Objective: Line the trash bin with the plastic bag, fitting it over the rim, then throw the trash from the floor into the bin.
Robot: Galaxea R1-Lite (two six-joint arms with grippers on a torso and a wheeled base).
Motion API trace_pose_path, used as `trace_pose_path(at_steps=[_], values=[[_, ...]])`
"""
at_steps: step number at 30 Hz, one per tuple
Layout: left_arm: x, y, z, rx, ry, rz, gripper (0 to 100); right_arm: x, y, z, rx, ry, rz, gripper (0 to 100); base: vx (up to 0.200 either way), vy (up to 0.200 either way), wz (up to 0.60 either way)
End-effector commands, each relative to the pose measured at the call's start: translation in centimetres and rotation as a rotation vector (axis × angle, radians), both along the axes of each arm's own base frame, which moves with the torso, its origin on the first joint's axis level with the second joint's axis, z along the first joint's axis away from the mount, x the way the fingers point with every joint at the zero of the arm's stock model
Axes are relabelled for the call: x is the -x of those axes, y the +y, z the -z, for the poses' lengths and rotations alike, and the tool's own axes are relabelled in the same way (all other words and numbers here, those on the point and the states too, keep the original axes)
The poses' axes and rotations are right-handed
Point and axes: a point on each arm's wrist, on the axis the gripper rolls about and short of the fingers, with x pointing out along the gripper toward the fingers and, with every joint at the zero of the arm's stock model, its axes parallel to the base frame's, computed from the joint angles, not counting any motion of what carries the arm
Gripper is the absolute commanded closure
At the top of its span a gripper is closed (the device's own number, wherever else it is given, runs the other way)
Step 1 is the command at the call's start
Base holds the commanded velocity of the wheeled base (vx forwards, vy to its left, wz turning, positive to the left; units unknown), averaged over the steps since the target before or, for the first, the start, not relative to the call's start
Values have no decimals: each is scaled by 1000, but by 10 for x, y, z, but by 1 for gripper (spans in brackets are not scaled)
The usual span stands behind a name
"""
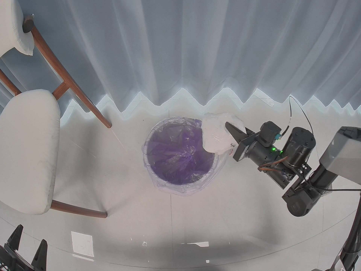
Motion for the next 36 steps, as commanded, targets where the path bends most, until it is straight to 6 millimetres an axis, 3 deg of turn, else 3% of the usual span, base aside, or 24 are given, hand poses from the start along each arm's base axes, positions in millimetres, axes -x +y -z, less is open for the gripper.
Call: trace_pose_path(at_steps=[1,13,21,36], values=[[0,0,5,5,1,-4,0,-28,31,35,10,24,-50,100,0,0,0],[0,0,5,5,1,-7,0,-55,47,63,3,15,-60,100,0,0,0],[0,0,5,5,1,-9,0,-63,51,77,8,23,-59,100,0,0,0],[0,0,5,5,0,-11,0,-78,54,84,-11,-2,-34,100,0,0,0]])
